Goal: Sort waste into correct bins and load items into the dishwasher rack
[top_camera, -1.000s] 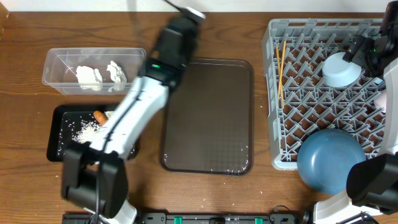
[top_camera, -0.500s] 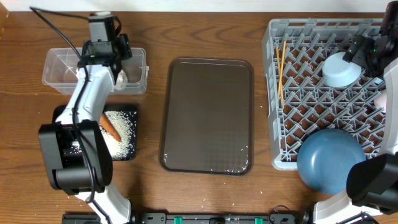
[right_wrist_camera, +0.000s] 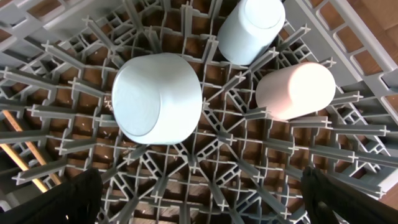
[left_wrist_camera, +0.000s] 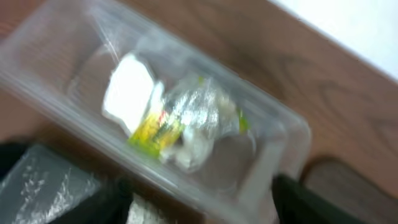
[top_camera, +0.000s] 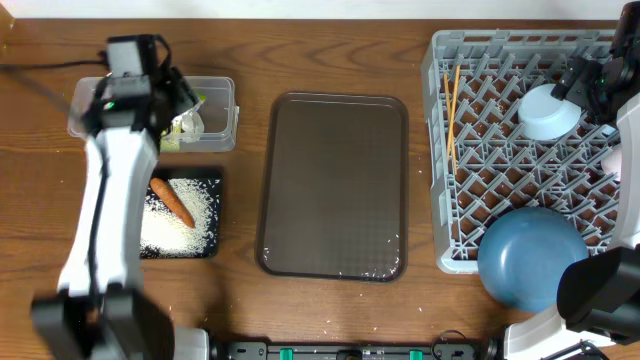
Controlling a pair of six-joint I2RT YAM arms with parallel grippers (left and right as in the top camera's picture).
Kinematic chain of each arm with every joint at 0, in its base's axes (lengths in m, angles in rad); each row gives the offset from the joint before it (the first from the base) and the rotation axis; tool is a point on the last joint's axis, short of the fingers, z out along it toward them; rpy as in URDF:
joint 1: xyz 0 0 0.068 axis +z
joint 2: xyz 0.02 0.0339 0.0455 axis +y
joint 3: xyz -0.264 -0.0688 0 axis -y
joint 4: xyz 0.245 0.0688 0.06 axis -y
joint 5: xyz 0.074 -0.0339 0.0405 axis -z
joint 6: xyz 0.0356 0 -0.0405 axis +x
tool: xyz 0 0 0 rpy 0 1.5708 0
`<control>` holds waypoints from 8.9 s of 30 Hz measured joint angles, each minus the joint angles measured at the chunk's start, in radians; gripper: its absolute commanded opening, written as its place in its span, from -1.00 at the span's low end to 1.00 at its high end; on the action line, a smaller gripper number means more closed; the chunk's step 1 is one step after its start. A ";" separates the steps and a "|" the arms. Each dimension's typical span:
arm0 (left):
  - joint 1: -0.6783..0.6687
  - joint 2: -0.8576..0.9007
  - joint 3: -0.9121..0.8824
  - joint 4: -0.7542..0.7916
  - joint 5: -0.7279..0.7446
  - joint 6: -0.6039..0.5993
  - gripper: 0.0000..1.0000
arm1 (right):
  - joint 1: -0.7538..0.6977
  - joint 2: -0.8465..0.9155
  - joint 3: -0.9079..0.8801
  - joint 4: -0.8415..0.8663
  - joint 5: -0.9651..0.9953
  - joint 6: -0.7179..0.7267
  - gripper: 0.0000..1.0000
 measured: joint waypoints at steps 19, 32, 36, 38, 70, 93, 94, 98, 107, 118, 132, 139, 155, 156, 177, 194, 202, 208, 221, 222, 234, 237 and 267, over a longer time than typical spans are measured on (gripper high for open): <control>0.010 -0.293 0.000 -0.343 -0.147 -0.270 0.86 | 0.000 0.000 0.000 0.013 0.000 0.004 0.98; 0.010 -0.285 0.000 -0.352 -0.154 -0.279 0.92 | 0.000 0.000 0.003 -0.078 -0.243 0.077 0.98; 0.010 -0.285 0.000 -0.352 -0.155 -0.280 0.93 | 0.001 0.000 0.003 -0.164 -0.447 0.064 0.98; 0.010 -0.285 0.000 -0.352 -0.156 -0.281 0.93 | 0.001 -0.002 0.003 -0.208 -0.491 0.062 0.99; 0.010 -0.284 0.000 -0.354 -0.162 -0.281 0.93 | 0.049 -0.589 -0.849 -0.065 -0.222 0.275 0.99; 0.010 -0.284 0.000 -0.354 -0.162 -0.281 0.93 | 0.049 -0.594 -0.979 0.034 -0.221 0.316 0.98; 0.010 -0.284 0.000 -0.354 -0.162 -0.281 0.93 | 0.049 -0.598 -0.974 0.026 -0.218 0.316 0.98; 0.010 -0.284 0.000 -0.354 -0.162 -0.281 0.94 | 0.050 -0.624 -0.919 0.015 -0.245 0.274 0.99; 0.010 -0.284 0.000 -0.354 -0.162 -0.281 0.94 | 0.074 -0.751 -0.780 0.047 -0.687 -0.068 0.98; 0.010 -0.284 0.000 -0.354 -0.162 -0.281 0.94 | 0.192 -1.059 -0.778 -0.024 -0.805 -0.249 0.99; 0.010 -0.284 0.000 -0.354 -0.162 -0.281 0.94 | 0.192 -1.257 -0.896 -0.043 -0.752 -0.266 0.99; 0.010 -0.284 0.000 -0.354 -0.162 -0.281 0.94 | 0.192 -1.256 -0.911 -0.107 -0.746 -0.269 0.99; 0.010 -0.284 0.000 -0.354 -0.162 -0.281 0.94 | 0.223 -1.286 -1.139 0.392 -0.732 -0.489 0.98; 0.010 -0.284 0.000 -0.354 -0.162 -0.281 0.94 | 0.232 -1.300 -1.192 0.464 -0.737 -0.496 0.99; 0.010 -0.284 0.000 -0.354 -0.162 -0.281 0.94 | 0.313 -1.677 -1.754 1.143 -0.680 -0.467 0.98; 0.010 -0.284 0.000 -0.354 -0.162 -0.281 0.94 | 0.312 -1.763 -1.793 1.042 -0.482 -0.461 0.99; 0.010 -0.284 0.000 -0.354 -0.162 -0.281 0.94 | 0.312 -1.763 -1.793 1.042 -0.478 -0.461 0.99; 0.010 -0.284 0.000 -0.354 -0.162 -0.281 0.94 | 0.312 -1.763 -1.793 1.042 -0.478 -0.461 0.99; 0.010 -0.284 0.000 -0.354 -0.162 -0.281 0.94 | 0.312 -1.763 -1.793 1.042 -0.477 -0.461 0.98; 0.010 -0.284 0.000 -0.354 -0.162 -0.281 0.94 | 0.312 -1.763 -1.793 1.042 -0.478 -0.461 0.99; 0.010 -0.284 0.000 -0.424 -0.159 -0.281 0.94 | 0.313 -1.763 -1.793 1.041 -0.477 -0.461 0.99; 0.010 -0.306 -0.034 -0.423 -0.142 -0.281 0.94 | 0.312 -1.763 -1.793 1.041 -0.477 -0.461 0.98; 0.009 -1.254 -1.387 0.654 0.115 0.038 0.94 | 0.313 -1.768 -1.793 1.040 -0.469 -0.464 0.98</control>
